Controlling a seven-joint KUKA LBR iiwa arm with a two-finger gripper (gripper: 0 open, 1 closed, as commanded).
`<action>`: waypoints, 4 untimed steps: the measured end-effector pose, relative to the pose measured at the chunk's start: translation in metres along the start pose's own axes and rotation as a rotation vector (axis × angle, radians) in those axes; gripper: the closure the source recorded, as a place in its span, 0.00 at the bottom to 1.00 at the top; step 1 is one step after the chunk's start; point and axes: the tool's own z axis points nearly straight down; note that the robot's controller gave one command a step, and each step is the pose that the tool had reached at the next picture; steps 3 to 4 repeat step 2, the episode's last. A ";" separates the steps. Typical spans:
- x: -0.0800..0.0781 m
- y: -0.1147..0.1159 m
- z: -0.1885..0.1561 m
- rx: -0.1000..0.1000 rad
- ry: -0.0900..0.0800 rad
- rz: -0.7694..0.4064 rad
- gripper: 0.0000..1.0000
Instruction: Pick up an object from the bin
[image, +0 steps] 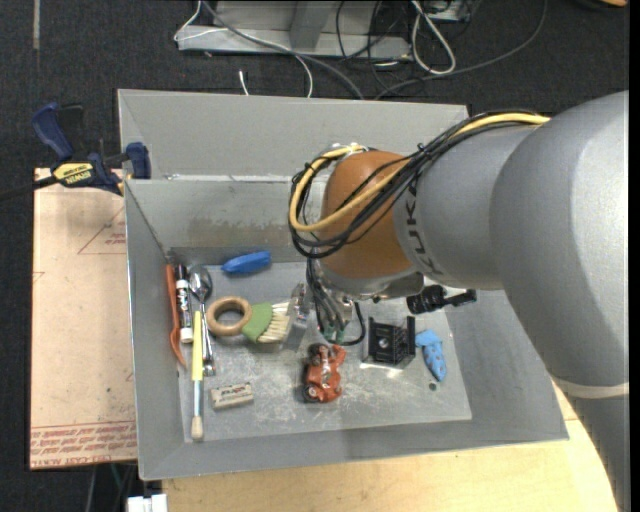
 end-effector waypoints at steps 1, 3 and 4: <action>0.001 0.000 -0.017 0.001 0.003 -0.001 1.00; -0.001 0.001 -0.040 -0.001 -0.001 -0.002 1.00; -0.001 0.001 -0.040 -0.001 -0.001 -0.002 1.00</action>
Offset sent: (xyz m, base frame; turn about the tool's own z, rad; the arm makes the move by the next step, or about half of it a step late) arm -0.0007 0.0000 0.0255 -0.0006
